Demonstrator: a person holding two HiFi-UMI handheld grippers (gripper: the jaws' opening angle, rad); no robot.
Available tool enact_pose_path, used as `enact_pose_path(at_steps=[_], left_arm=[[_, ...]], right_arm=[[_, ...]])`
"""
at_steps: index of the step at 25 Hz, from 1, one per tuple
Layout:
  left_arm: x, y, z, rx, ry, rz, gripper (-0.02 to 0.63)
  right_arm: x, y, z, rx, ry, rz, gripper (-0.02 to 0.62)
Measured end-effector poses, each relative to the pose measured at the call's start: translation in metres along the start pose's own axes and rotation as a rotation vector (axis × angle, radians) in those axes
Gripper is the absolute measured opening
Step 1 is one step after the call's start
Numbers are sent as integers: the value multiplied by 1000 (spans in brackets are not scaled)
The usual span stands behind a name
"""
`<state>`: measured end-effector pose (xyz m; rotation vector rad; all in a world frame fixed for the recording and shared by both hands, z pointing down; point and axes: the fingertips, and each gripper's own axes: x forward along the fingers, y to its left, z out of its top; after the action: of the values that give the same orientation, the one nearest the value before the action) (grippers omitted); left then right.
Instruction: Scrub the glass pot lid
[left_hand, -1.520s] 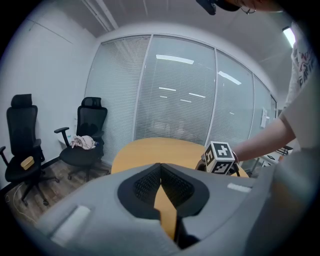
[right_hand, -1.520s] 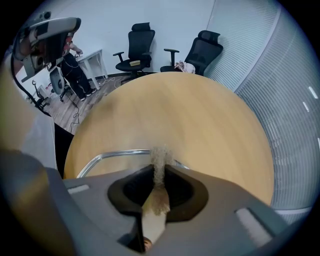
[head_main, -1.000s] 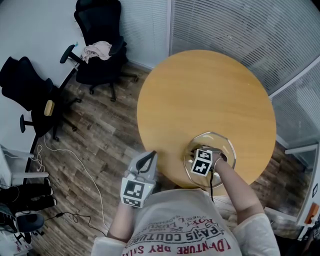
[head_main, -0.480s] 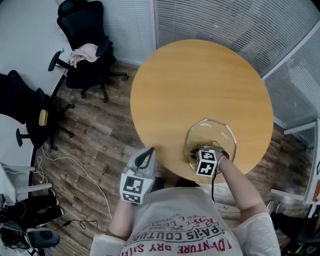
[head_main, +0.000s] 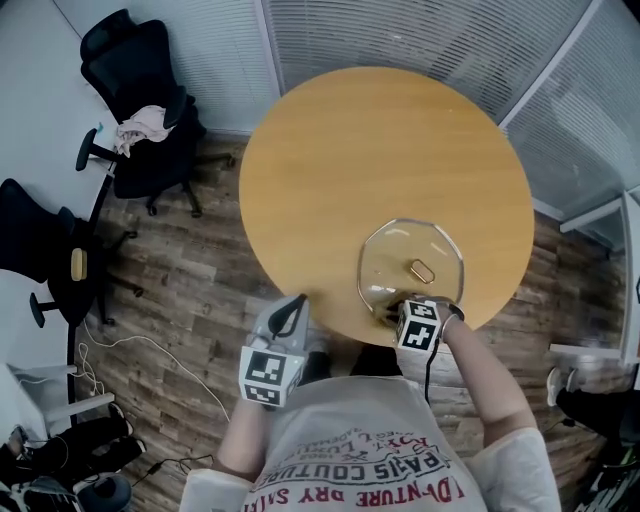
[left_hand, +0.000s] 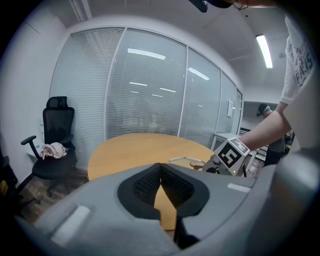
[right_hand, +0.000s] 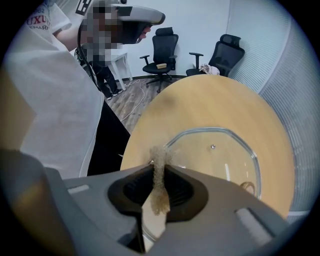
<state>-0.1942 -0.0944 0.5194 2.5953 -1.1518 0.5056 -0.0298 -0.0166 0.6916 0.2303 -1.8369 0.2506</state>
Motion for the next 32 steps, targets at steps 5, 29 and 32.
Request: enact_pose_path(at_steps=[5,29,32], left_arm=[[7,-17,4,14,8,-49,8],[68,-98,58,78,-57,-154,8],[78,-102,67,87,-66,-157,8]], right_arm=[[-5,15,-20,78,-6,5,64],[-116,-47,-48,651,-460,-283,64],[-158,-74,-42,672,-603,-454,64]])
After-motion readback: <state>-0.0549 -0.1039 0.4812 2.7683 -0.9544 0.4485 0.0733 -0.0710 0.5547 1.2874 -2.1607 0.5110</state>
